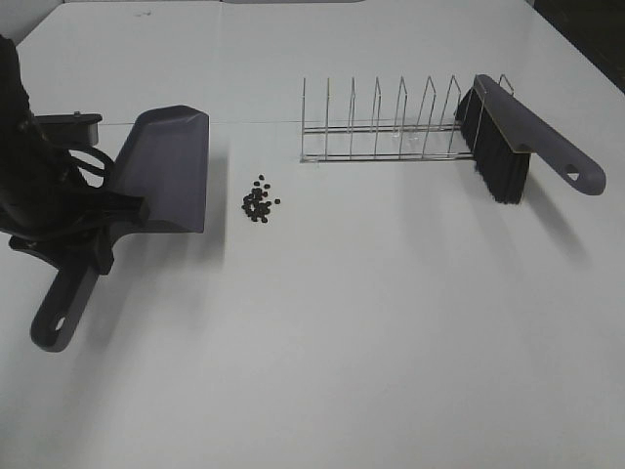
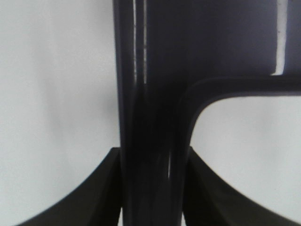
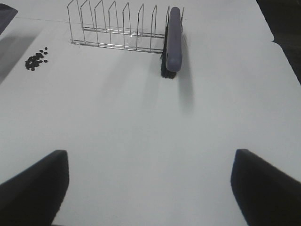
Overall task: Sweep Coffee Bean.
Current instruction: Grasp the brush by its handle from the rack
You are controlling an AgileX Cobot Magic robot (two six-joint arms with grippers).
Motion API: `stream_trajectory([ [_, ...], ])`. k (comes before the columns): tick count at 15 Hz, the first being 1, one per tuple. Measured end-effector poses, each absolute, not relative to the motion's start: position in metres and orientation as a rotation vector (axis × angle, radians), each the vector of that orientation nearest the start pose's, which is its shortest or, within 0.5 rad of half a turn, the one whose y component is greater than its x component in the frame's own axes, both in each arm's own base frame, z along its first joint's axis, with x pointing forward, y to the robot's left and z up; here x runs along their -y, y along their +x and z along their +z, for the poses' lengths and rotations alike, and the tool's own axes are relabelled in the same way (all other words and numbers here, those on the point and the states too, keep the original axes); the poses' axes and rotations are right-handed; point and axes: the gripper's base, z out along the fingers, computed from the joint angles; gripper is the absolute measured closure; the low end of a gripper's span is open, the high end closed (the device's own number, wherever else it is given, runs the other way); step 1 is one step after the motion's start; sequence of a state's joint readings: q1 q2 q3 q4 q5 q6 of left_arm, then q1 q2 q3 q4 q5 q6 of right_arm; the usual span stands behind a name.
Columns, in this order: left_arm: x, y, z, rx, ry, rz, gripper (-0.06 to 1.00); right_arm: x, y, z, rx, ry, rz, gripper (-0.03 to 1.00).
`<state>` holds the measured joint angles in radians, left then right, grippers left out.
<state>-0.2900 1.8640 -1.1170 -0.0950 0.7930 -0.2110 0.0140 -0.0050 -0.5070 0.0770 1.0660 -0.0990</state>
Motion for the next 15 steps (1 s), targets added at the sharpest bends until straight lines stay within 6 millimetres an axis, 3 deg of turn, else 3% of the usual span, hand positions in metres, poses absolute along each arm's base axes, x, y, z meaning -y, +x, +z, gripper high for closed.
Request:
stream_trajectory([
  [6,0.103,0.324,0.156,-3.049,0.025,-0.148,0.63,-0.006,0.002,0.283,-2.060,-0.114,0.036,0.19],
  [9,0.103,0.324,0.156,-3.051,0.027,-0.147,0.63,-0.004,0.040,0.300,-2.011,-0.097,0.016,0.19],
  [15,0.103,0.324,0.156,-3.056,0.044,-0.145,0.63,-0.006,0.140,0.303,-2.202,-0.074,0.039,0.24],
])
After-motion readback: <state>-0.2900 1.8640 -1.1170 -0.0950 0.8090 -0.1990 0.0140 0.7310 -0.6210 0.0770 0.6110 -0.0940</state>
